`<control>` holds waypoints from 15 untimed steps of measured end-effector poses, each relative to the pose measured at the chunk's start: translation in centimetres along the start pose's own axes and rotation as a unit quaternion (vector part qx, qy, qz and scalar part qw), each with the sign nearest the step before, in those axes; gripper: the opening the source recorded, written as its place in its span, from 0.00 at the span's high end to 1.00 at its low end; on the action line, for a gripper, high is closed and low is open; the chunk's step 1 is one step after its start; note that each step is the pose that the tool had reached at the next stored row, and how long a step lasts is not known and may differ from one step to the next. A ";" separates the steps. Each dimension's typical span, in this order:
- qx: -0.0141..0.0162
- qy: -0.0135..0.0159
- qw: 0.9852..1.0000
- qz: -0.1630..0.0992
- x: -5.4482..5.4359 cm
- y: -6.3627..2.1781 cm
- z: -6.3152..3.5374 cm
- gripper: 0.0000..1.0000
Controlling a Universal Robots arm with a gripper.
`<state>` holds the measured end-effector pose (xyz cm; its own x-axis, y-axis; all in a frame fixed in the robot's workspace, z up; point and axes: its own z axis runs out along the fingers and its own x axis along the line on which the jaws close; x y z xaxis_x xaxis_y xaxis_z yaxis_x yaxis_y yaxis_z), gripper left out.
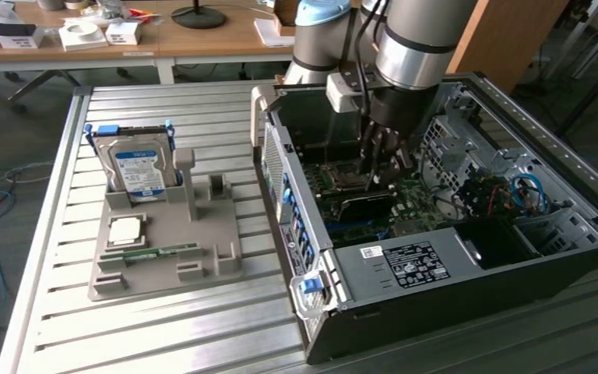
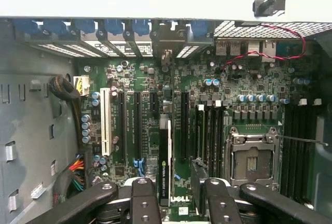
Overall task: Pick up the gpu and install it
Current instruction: 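Insert the gpu into the slot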
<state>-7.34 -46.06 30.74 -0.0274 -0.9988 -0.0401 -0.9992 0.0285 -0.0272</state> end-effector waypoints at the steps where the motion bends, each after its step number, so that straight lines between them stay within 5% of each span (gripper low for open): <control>1: 0.000 0.000 1.000 0.000 0.0 -0.01 -0.16 0.60; 15: 0.000 0.000 1.000 0.000 0.0 -0.03 -1.02 0.60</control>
<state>-7.34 -46.06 31.77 -0.0274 -0.9988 -0.0402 -0.9992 0.0285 -0.0272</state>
